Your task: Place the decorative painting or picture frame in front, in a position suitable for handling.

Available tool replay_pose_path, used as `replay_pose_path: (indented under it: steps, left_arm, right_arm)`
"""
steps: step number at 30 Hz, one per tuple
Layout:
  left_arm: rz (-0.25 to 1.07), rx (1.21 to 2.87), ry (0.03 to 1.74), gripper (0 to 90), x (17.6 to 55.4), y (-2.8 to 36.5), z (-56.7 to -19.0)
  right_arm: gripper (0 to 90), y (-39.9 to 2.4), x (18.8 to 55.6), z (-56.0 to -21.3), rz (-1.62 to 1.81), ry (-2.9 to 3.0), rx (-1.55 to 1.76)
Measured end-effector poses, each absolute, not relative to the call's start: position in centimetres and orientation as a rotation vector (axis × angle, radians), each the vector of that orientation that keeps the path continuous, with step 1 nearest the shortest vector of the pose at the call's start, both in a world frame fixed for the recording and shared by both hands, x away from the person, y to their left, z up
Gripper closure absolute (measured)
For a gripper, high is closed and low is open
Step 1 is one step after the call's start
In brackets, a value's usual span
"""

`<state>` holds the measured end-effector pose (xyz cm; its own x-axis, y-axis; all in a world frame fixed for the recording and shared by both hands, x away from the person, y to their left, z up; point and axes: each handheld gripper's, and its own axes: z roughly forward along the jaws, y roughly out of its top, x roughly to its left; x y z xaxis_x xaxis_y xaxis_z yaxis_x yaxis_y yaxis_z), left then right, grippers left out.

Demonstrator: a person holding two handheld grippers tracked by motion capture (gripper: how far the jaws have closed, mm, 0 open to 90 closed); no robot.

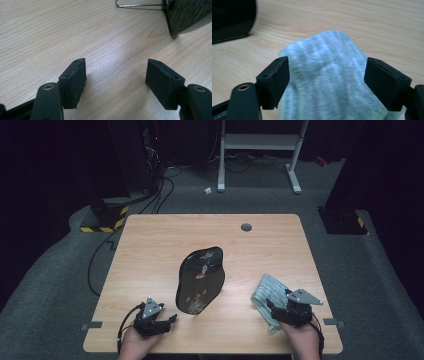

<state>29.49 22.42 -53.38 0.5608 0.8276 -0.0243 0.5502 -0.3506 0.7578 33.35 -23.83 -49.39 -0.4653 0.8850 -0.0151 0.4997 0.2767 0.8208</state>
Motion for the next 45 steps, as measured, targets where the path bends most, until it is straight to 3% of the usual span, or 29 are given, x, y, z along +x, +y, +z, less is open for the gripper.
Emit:
replay_pose_path:
  steps: [5,10,19,26,37,45]
  left_arm:
    - [0.476,2.052,1.101,33.1,29.5,22.4,-53.4]
    - [0.485,2.058,1.096,33.1,29.4,22.4,-53.4]
    - [0.491,2.063,1.096,33.1,29.4,22.3,-53.4]
    - [0.493,2.065,1.094,33.0,29.2,22.3,-53.4]
    - [0.488,2.061,1.094,32.9,29.2,22.3,-53.4]
    - [0.49,2.064,1.091,32.9,29.2,22.3,-53.4]
  right_arm:
    - [14.8,-24.8,36.1,-50.1,1.018,2.132,1.353]
    - [13.7,-24.5,36.4,-51.4,0.973,2.168,1.376]
    - [19.4,-23.7,35.9,-52.3,0.902,2.162,1.36]
    - [29.4,-23.3,35.4,-52.2,0.876,2.163,1.381]
    - [58.6,-23.4,34.9,-52.1,0.909,2.16,1.381]
    - [66.2,-23.3,34.9,-52.0,0.907,2.144,1.392]
